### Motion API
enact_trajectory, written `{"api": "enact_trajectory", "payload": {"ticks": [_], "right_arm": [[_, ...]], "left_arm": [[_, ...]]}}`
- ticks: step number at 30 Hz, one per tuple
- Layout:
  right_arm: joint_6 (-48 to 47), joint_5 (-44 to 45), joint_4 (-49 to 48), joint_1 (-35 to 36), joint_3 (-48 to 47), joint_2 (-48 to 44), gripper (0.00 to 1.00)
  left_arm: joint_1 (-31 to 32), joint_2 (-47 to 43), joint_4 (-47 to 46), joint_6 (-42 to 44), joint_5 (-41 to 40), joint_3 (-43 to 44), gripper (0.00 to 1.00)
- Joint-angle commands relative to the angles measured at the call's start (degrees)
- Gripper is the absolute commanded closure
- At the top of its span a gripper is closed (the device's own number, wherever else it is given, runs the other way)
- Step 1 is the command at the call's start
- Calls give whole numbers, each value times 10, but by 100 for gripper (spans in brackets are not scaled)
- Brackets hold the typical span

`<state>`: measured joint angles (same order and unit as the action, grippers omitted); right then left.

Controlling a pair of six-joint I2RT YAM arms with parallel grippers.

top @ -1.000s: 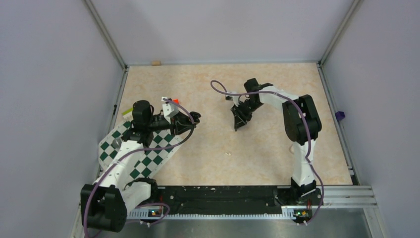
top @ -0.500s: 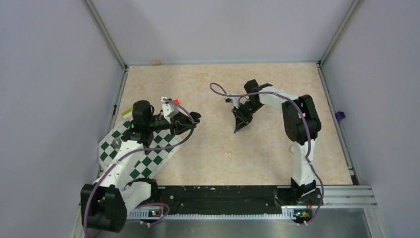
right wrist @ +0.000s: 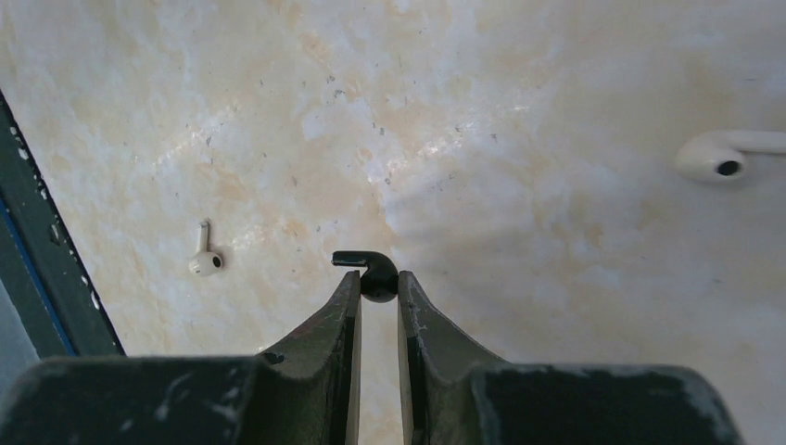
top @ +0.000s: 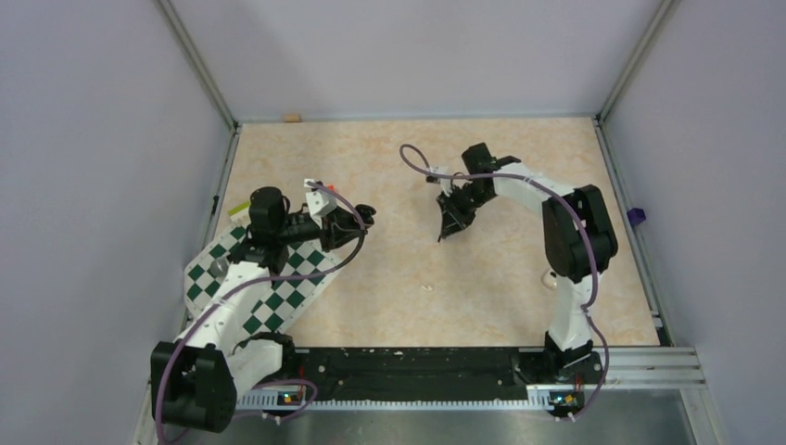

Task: Insert the wireless bluetooth earbuds into the charging case
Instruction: Pick up the earbud from the center of the board, then place the earbud in the charging case.

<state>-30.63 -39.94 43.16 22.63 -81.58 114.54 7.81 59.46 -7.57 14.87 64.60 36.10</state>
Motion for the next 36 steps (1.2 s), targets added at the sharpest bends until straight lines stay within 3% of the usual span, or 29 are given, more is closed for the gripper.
{"api": "enact_trajectory", "payload": {"ticks": [1,8,14,24,36], "right_arm": [[58,35,-75,-3,12,-110,100],[130,144,-138,-3,29,-237,100],[182,226,-217,12,62,-357,100],[204,330,-338,120,139,-454,100],[220,346,-382,202,166,-454,100]], "left_arm": [[22,19,-40,-7,-52,9,100],[76,87,58,61,-117,96,100],[115,150,104,52,-154,183,100],[144,179,-17,-87,-138,162,100],[151,168,-88,-143,-102,121,100]]}}
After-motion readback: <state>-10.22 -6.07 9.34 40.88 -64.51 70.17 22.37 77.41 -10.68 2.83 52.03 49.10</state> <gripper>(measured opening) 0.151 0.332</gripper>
